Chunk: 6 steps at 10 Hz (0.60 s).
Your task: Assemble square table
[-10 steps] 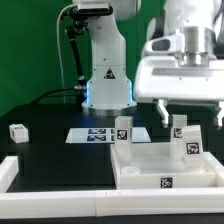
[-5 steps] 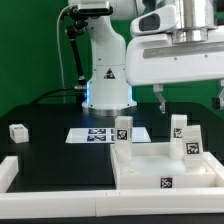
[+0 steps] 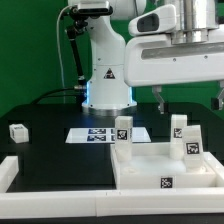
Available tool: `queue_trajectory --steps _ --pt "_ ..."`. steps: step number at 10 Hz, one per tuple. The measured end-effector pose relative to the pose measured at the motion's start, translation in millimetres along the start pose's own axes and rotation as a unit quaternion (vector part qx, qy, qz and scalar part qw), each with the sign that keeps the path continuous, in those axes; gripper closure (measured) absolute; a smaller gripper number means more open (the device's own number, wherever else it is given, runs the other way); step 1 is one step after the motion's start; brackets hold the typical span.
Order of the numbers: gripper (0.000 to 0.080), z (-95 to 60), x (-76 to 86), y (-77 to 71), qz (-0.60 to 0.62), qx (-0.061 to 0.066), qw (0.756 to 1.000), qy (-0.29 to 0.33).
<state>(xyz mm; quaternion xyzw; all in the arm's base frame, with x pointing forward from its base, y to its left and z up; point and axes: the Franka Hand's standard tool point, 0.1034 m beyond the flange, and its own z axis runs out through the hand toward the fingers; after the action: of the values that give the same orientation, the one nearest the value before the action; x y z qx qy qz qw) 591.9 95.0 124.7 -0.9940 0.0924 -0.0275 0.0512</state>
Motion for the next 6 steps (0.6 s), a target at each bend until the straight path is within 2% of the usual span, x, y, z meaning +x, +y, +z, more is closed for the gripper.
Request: queue_trajectory --steps 4,6 --pt "0.0151 37.1 -7.4 -6.8 0.013 -0.010 1.000 -0.003" --pt "0.0151 43.0 -9.9 -5.8 0.015 -0.012 1.000 -0.007"
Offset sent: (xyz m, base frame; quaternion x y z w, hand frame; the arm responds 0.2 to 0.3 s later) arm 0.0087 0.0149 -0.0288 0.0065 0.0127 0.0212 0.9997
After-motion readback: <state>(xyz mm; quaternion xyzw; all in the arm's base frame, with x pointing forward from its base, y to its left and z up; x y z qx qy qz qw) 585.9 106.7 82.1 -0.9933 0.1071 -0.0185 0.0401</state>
